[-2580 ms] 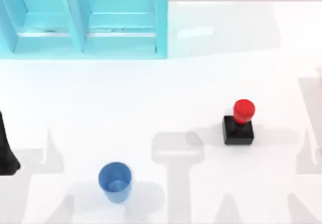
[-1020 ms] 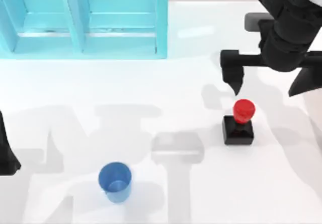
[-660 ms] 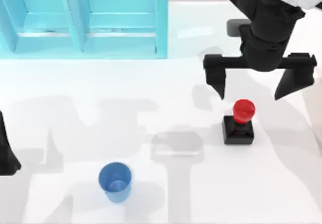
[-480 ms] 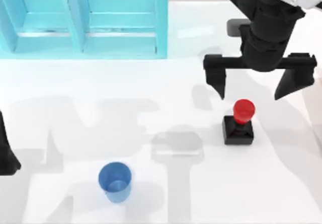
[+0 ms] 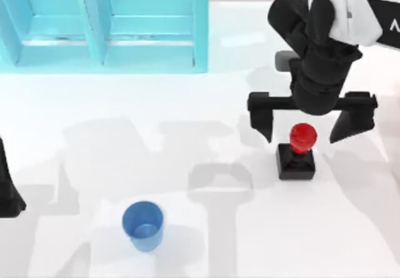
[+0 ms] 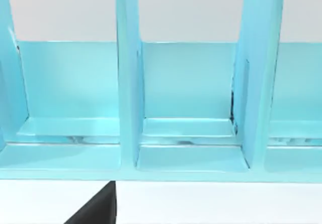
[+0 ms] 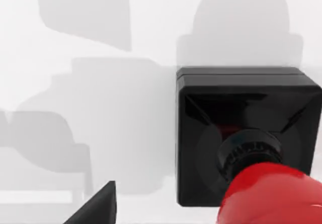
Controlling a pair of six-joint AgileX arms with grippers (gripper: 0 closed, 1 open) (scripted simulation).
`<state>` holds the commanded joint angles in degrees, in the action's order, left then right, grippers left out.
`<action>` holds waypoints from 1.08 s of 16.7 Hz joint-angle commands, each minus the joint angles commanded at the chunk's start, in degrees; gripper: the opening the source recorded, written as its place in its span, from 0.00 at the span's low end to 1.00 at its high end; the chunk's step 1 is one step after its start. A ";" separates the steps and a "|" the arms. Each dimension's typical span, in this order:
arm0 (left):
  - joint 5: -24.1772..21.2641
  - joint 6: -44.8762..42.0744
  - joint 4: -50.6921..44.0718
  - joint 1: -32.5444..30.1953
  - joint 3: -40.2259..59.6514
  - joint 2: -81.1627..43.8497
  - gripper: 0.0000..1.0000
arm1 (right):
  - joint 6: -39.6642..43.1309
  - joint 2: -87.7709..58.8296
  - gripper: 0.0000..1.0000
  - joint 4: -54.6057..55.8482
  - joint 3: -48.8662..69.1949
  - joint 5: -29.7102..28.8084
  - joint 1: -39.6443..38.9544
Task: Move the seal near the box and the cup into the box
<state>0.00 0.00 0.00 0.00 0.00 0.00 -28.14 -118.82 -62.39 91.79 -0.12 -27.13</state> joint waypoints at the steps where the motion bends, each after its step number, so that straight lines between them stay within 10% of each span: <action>1: 0.00 0.00 0.00 0.00 0.00 0.00 1.00 | -0.06 -0.43 1.00 2.03 -1.72 0.00 -0.04; 7: 0.00 0.00 0.00 0.00 0.00 0.00 1.00 | -0.15 -1.11 1.00 4.47 -3.98 -0.01 -0.13; 18: 0.00 0.00 0.00 0.00 0.00 0.00 1.00 | -0.15 -1.11 0.17 4.47 -3.98 -0.01 -0.13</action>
<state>0.00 0.00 0.00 0.00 0.00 0.00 -28.29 -119.93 -57.91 87.81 -0.13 -27.26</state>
